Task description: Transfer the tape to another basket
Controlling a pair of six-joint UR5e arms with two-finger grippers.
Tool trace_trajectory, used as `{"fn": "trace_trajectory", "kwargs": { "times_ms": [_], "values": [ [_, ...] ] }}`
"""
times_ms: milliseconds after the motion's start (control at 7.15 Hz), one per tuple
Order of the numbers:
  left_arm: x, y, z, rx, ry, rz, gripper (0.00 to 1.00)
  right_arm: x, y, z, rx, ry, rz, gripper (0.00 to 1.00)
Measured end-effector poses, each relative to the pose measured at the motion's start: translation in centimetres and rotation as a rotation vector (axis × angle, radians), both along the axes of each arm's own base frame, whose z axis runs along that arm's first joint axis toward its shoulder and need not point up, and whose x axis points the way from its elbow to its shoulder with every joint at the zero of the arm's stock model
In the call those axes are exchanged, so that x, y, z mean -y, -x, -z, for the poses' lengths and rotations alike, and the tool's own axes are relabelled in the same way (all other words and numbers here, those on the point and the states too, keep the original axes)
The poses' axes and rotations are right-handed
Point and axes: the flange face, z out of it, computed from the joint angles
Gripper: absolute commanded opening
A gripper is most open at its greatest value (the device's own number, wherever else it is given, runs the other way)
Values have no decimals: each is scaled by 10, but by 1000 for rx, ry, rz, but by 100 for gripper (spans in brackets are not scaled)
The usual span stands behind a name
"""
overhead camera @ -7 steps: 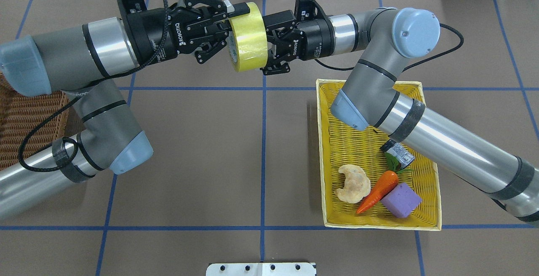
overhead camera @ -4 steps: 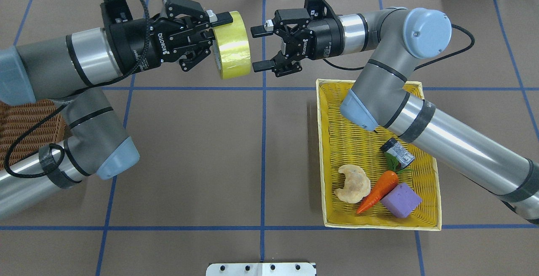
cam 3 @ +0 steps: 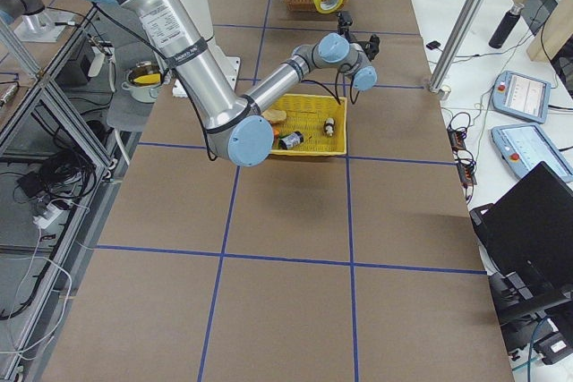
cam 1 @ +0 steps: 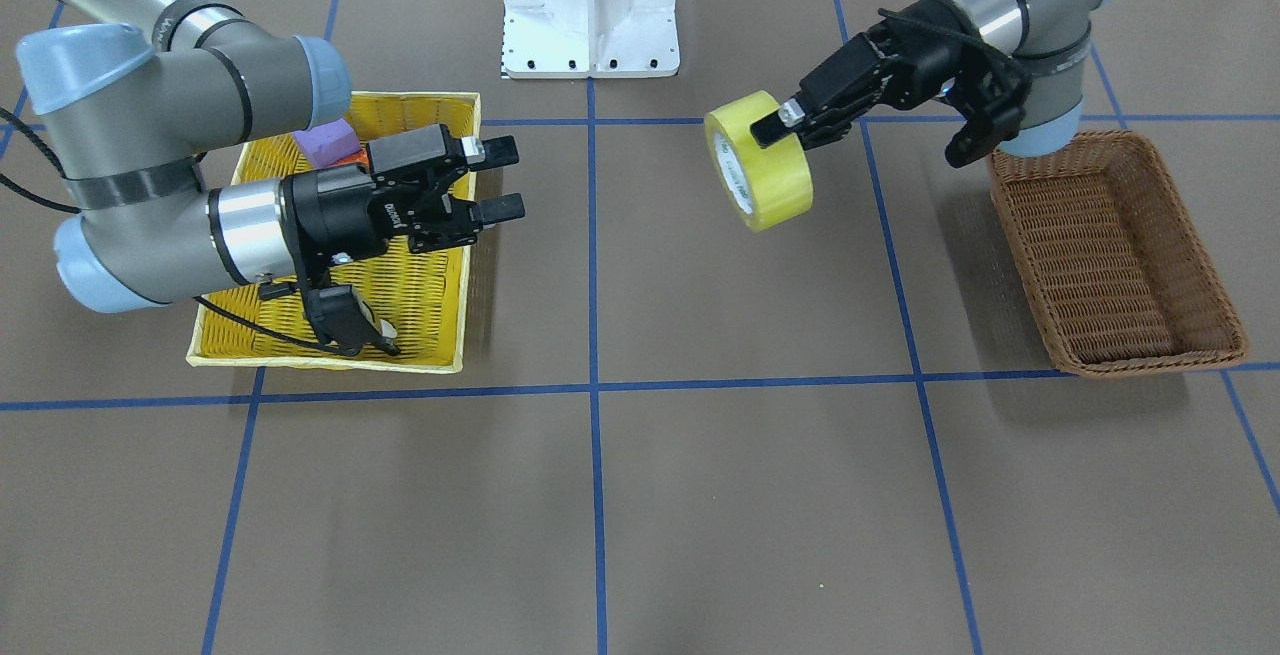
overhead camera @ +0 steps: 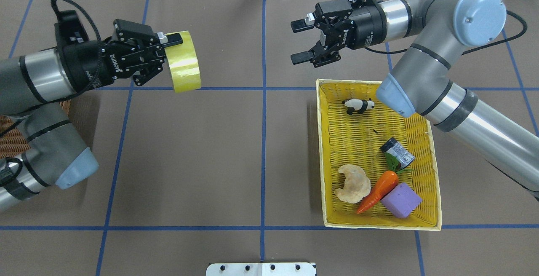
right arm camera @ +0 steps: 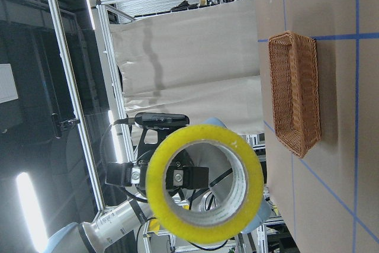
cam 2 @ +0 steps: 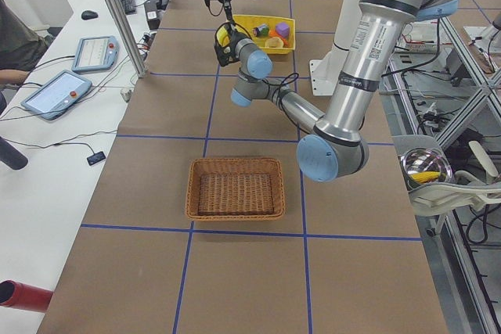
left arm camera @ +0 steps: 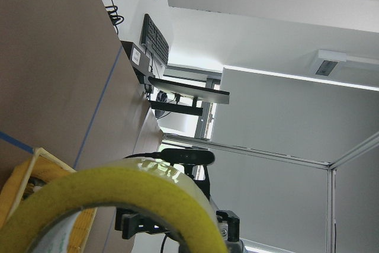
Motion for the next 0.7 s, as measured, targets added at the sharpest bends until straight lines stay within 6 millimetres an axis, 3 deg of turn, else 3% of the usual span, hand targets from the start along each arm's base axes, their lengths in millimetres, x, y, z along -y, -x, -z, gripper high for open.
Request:
{"fn": "trace_trajectory", "kwargs": {
  "times_ms": [280, 699],
  "values": [
    [7, 48, -56, 185, -53, 45, 0, 6, -44, -8, -84, -83, -22, 99],
    [28, 150, -143, 543, -49, 92, 0, 14, -108, -38, -250, -175, -47, 97]
  ]
}}
